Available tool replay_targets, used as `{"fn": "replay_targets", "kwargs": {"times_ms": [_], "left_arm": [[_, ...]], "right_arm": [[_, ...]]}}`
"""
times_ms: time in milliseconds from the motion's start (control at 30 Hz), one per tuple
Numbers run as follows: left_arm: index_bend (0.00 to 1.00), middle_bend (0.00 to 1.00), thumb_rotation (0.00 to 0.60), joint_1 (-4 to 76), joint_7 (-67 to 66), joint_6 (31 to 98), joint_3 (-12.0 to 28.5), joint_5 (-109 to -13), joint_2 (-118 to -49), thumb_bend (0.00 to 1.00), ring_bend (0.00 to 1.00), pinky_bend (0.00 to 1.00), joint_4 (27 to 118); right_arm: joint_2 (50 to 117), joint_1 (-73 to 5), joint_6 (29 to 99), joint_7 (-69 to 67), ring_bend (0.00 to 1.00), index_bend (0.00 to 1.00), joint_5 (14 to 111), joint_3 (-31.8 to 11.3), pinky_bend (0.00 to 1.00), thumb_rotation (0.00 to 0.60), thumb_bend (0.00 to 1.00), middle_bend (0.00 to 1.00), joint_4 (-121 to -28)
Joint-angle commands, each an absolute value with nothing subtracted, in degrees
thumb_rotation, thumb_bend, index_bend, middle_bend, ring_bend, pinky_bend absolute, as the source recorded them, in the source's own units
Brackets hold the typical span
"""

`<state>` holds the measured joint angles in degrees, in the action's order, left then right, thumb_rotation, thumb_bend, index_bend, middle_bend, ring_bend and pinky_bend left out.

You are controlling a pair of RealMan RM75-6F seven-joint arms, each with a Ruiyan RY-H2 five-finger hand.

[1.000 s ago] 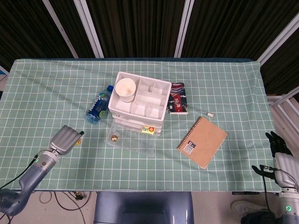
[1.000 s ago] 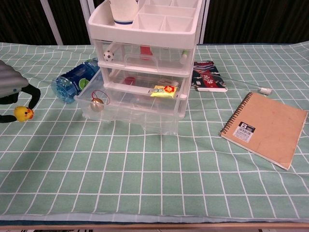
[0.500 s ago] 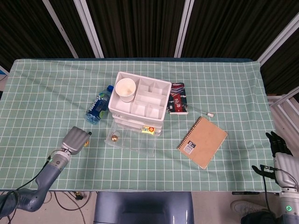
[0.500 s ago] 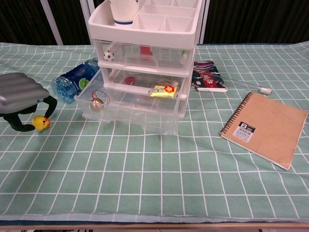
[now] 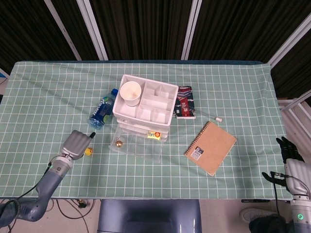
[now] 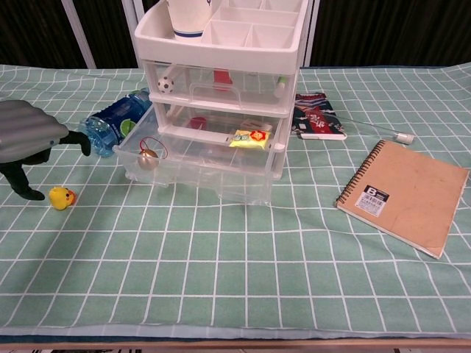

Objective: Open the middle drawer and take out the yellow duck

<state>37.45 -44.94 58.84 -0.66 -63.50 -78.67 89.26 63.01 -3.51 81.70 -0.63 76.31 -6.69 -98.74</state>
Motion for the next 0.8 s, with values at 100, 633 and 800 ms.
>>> {"fn": "replay_targets", "kwargs": {"times_ms": [100,633,800], "left_arm": [[0.21,0.75,0.600,34.16,-38.77,66.46,-0.10,-69.81,-76.37,0.10,0.83,0.96,92.63],[0.00,0.00,0.600,15.38,-22.06,92.82,-7.85,-85.81,-71.13,0.03,0.00,0.05,95.33],[0.00,0.00,0.600,11.58,-18.82,94.70,-8.60,-84.73,-70.87,0.03,0.00,0.05,92.88]], "right_arm": [[63.01,-3.50,81.80,-0.44,0.00,0.00,76.49,-6.63,0.23,0.600,0.05,0.00,-98.65],[64.65,-4.35,85.55,7.88,0.00,0.00,84.10,-5.09,0.23,0.600,0.05,0.00,-92.94],[64.98,-4.24,85.99,7.46,0.00,0.00,84.89,-4.81,0.23,0.600,0.05,0.00,-91.66]]}}
